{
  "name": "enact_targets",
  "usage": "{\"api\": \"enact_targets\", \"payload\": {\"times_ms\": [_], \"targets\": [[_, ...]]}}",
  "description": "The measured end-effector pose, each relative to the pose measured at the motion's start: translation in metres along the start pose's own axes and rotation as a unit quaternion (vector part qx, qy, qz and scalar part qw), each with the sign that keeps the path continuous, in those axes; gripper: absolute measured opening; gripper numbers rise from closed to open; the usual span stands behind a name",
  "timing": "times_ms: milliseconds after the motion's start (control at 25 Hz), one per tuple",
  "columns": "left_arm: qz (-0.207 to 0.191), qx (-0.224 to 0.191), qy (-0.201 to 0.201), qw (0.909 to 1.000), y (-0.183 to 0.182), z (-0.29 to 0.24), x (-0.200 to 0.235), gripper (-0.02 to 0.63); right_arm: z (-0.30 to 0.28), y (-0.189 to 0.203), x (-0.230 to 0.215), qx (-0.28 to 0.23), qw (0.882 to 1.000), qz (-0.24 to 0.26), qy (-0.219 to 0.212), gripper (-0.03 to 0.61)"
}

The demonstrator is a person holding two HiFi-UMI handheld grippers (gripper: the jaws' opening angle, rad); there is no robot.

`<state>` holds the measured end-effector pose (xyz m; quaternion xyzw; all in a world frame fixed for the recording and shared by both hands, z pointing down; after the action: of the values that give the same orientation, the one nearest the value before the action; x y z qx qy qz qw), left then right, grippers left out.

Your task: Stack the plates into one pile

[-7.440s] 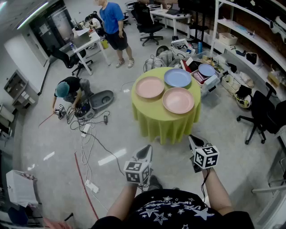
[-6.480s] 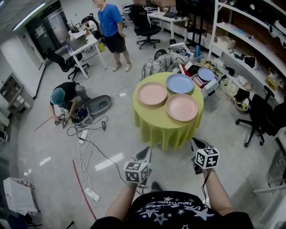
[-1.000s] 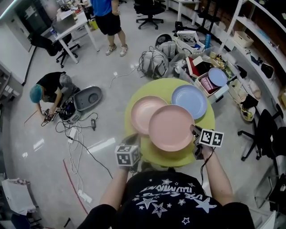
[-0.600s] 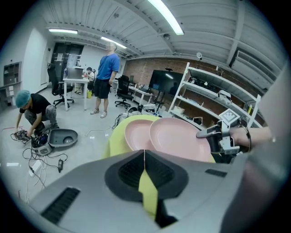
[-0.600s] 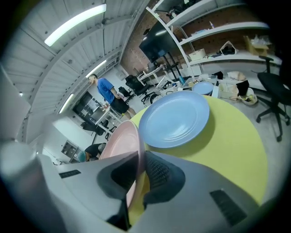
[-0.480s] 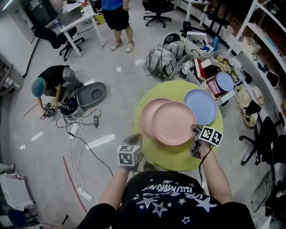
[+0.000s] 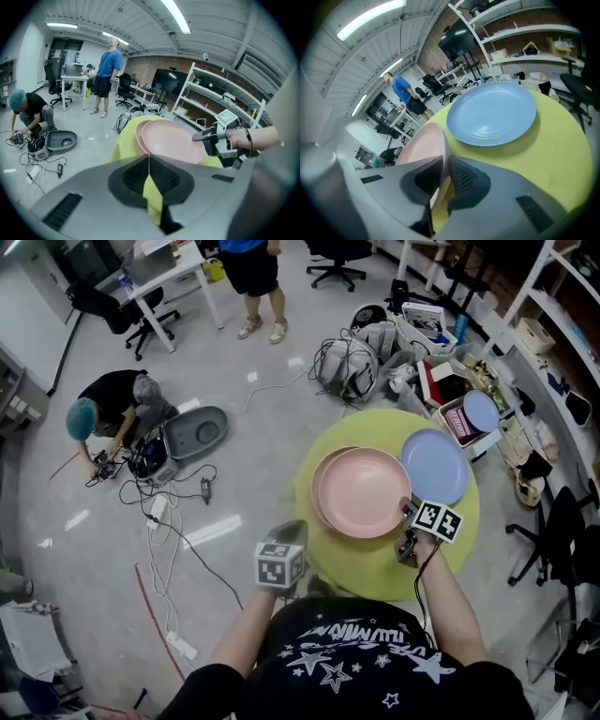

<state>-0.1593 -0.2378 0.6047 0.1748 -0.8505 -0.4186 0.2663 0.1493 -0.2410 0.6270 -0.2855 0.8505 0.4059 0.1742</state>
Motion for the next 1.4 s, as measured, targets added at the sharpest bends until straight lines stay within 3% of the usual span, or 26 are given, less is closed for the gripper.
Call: {"api": "enact_targets", "payload": {"times_ms": [360, 560, 680, 1240, 1400], "targets": [[0.003, 0.021, 0.019, 0.9996, 0.009, 0.001, 0.01, 0.018, -0.012, 0.015, 0.014, 0.004, 0.993, 0.111, 0.028, 0.044], [-0.004, 0.028, 0.032, 0.9991, 0.011, -0.002, 0.012, 0.018, -0.013, 0.02, 0.025, 0.016, 0.988, 0.153, 0.027, 0.149], [-0.004, 0.027, 0.04, 0.9988, 0.008, -0.002, 0.01, 0.018, -0.009, 0.025, 0.025, 0.018, 0.988, 0.153, 0.03, 0.167], [-0.006, 0.026, 0.024, 0.9994, 0.009, -0.008, 0.002, 0.018, 0.017, 0.011, 0.001, -0.02, 0.989, 0.146, 0.012, 0.156], [-0.006, 0.019, 0.011, 0.9997, 0.002, -0.01, -0.016, 0.019, 0.026, -0.006, -0.02, -0.023, 0.989, 0.147, 0.013, 0.047]]}}
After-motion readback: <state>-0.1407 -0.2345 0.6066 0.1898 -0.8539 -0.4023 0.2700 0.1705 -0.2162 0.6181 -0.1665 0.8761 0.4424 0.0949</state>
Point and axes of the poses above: the fingertips, and each gripper's own axes: z backward along the fingers, x to its left, y out of its underside, the point moved 3 cm from there along z, backward along the fingers, and after that the axes turned 9 degrees about -x, right-handed, at the moved point
